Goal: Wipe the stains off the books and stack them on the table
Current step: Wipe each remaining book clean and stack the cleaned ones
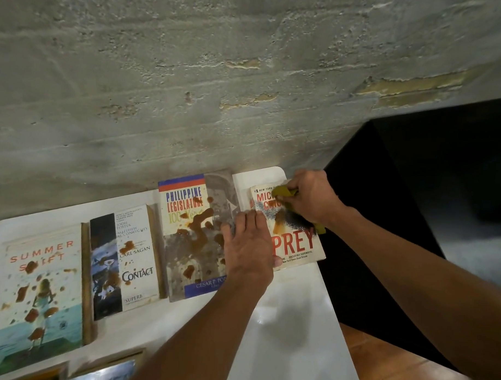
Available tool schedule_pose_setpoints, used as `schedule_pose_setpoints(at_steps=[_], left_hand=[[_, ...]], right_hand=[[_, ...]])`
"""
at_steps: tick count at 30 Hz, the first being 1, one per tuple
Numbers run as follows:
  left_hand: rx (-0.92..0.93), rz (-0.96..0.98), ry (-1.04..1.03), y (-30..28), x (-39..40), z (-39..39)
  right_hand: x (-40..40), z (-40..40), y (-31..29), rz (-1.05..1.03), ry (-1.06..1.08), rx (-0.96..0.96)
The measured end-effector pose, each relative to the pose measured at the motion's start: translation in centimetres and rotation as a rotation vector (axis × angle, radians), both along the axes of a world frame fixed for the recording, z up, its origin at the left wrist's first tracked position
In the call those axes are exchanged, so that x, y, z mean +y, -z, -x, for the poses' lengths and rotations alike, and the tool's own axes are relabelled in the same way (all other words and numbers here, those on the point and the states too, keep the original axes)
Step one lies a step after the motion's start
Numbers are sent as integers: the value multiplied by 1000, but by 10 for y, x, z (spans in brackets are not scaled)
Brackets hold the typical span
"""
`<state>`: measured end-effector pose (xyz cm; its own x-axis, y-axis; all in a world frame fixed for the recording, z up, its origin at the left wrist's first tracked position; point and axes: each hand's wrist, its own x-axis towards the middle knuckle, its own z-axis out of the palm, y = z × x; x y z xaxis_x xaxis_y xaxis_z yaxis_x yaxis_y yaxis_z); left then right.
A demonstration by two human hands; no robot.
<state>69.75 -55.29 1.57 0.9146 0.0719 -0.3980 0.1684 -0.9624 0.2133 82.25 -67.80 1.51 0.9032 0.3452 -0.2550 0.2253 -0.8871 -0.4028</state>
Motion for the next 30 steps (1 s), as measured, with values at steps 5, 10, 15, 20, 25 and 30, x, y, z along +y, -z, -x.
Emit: schedule_pose_setpoints(at_steps=[5, 10, 15, 20, 25, 30], left_hand=[[8, 4, 2, 0, -1, -1], [7, 3, -4, 0, 1, -1], [8, 1, 3, -2, 0, 2], [7, 5, -5, -2, 2, 2], [-4, 11, -6, -1, 1, 1], [3, 18, -17, 0, 0, 3]], right_hand=[[1, -10, 0, 35, 34, -22], [12, -7, -5, 20, -108, 30], [17, -7, -3, 16, -133, -51], [25, -17, -7, 46, -193, -63], [29, -17, -10, 4, -269, -33], [36, -13, -7, -18, -310, -50]])
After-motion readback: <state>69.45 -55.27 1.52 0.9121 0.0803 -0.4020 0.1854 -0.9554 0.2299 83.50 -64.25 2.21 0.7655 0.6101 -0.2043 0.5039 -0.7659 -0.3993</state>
